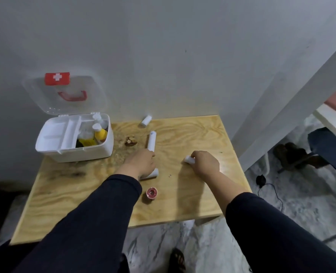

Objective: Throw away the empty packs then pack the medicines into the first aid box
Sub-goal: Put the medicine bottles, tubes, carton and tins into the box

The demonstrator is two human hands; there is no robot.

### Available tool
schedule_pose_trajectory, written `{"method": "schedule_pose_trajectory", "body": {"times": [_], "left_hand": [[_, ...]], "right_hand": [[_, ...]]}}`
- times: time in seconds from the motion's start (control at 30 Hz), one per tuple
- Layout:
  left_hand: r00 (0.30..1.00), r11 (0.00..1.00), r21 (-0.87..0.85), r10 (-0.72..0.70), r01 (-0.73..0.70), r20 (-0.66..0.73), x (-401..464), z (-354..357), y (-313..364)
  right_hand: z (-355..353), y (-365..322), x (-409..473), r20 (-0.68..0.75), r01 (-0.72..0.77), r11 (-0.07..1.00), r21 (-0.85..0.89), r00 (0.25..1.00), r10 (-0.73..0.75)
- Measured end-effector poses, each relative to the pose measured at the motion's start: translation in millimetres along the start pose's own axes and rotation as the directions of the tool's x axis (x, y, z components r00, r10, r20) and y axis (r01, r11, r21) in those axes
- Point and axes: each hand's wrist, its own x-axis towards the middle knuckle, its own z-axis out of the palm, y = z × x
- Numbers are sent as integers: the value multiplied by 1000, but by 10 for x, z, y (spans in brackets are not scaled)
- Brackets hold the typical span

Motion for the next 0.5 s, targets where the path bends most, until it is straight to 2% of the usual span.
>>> {"method": "schedule_pose_trajectory", "body": {"times": [0.3, 0.5], "left_hand": [[998, 998, 12, -61, 61, -18, -37, -143, -497], [1000, 1000, 17, -26, 27, -13, 58, -177, -675]], "right_hand": [[30, -946, 318, 5, -42, 977, 210, 999, 42], [42, -1253, 584, 40, -183, 940, 287, 983, 179]]}}
